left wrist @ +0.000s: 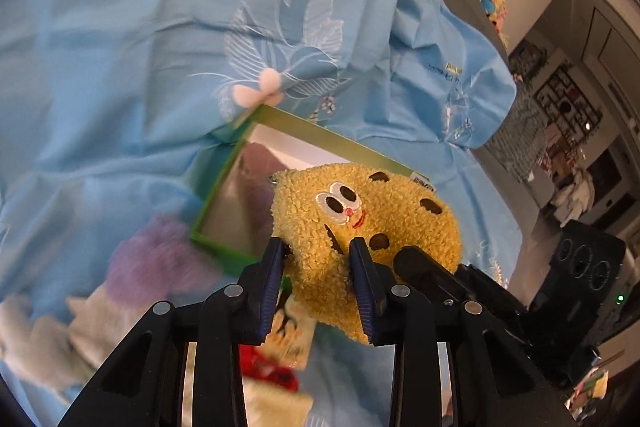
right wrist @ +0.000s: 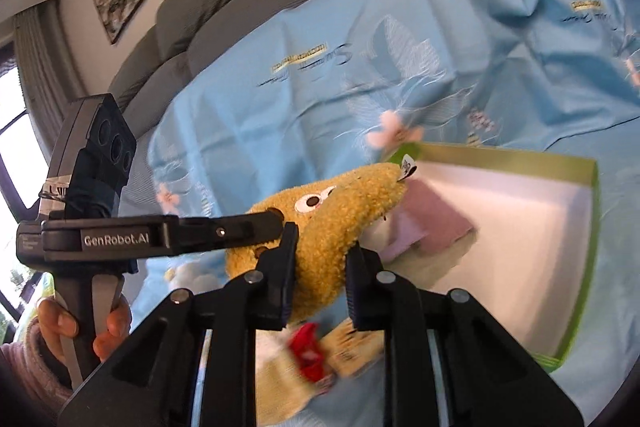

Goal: Organize soft objects
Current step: 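Lower the cookie plush into the green box and open both grippers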

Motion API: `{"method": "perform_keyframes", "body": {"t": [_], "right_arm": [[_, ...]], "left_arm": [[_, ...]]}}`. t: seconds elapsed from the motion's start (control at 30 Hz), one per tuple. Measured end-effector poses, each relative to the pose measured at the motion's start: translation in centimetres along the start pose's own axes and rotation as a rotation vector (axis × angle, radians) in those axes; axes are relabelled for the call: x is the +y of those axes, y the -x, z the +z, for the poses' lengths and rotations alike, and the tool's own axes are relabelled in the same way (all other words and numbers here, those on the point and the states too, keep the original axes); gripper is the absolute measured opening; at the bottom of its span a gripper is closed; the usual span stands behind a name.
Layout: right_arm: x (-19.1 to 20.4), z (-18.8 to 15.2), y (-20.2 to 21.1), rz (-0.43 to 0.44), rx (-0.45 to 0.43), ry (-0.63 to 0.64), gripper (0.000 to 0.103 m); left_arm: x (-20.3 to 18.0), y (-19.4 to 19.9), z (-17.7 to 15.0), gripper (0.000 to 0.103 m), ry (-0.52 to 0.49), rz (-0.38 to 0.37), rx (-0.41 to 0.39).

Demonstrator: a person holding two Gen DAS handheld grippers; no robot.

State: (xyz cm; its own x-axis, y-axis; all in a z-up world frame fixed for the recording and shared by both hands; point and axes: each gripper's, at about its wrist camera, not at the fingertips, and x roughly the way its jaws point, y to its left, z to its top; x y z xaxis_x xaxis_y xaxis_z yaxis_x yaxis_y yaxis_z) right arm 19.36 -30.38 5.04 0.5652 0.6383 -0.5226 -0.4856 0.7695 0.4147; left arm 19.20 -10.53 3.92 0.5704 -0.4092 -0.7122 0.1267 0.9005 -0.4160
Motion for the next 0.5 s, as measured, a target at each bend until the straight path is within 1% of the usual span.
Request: {"method": "perform_keyframes", "body": {"t": [0.1, 0.13, 0.2, 0.23, 0.27, 0.3, 0.33, 0.37, 0.4, 0.43, 0.5], "right_arm": [[-2.0, 0.8, -0.7, -0.065, 0.013, -0.006, 0.023], [-2.6, 1.0, -1.1, -0.092, 0.026, -0.004, 0.023], [-3.8, 1.1, -2.0, -0.145, 0.05, -0.002, 0.024], [-4.4, 1.1, -2.4, -0.17, 0.062, 0.0, 0.025], [-4.9, 1.1, -2.9, -0.193, 0.082, 0.002, 0.033], [-5.4, 1.2, -3.2, -0.213, 0.093, 0.001, 0.041], [-5.8, 1.2, -3.4, -0.252, 0.101, 0.008, 0.044], [-6.0, 1.1, -3.6, -0.284, 0.108, 0.019, 0.057], [-6.2, 1.1, -3.4, -0.316, 0.105, 0.028, 0.065], [-6.4, 1.1, -3.2, -0.327, 0.099, 0.029, 0.065], [-6.8, 1.1, -2.4, -0.322, 0.09, 0.024, 0.067]], "left_arm": [[-0.5, -3.0, 1.1, 0.034, -0.008, 0.011, 0.037], [-0.7, -4.3, 1.4, 0.034, -0.01, 0.019, 0.059], [-1.1, -6.0, 1.8, 0.034, -0.021, 0.043, 0.079], [-1.3, -7.1, 2.0, 0.034, -0.031, 0.057, 0.097], [-1.5, -7.8, 2.1, 0.034, -0.034, 0.07, 0.111], [-1.5, -8.3, 2.1, 0.038, -0.033, 0.088, 0.121], [-1.4, -8.9, 2.2, 0.054, -0.033, 0.105, 0.131], [-1.3, -9.3, 2.2, 0.061, -0.032, 0.124, 0.142], [-1.1, -9.5, 2.1, 0.078, -0.028, 0.153, 0.142], [-1.0, -9.4, 2.1, 0.087, -0.027, 0.156, 0.138], [-0.5, -8.7, 1.8, 0.088, -0.025, 0.146, 0.128]]}}
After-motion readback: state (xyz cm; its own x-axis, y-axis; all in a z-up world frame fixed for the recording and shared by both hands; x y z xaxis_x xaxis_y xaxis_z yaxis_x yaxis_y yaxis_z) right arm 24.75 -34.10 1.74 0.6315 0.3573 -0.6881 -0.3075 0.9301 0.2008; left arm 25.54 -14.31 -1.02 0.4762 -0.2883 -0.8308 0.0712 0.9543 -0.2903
